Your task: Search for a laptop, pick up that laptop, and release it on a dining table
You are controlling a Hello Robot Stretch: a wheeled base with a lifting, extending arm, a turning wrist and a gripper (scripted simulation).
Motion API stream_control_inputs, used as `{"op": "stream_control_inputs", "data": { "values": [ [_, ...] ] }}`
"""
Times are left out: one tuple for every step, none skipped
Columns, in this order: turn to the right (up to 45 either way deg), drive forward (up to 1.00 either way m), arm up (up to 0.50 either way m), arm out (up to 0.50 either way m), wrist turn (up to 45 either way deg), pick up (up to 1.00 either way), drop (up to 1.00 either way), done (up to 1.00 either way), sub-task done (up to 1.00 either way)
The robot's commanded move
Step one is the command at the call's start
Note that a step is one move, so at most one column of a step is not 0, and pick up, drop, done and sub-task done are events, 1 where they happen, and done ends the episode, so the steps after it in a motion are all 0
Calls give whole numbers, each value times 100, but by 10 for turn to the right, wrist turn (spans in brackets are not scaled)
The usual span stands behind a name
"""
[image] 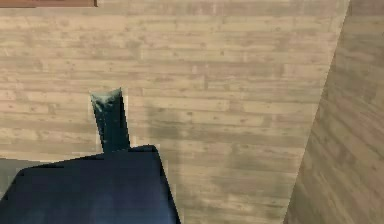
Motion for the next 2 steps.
{"op": "stream_control_inputs", "data": {
  "values": [
    [360, 0, 0, 0, 0, 0, 0, 0, 0],
    [-450, 0, 0, 0, 0, 0, 0, 0, 0]
  ]
}}
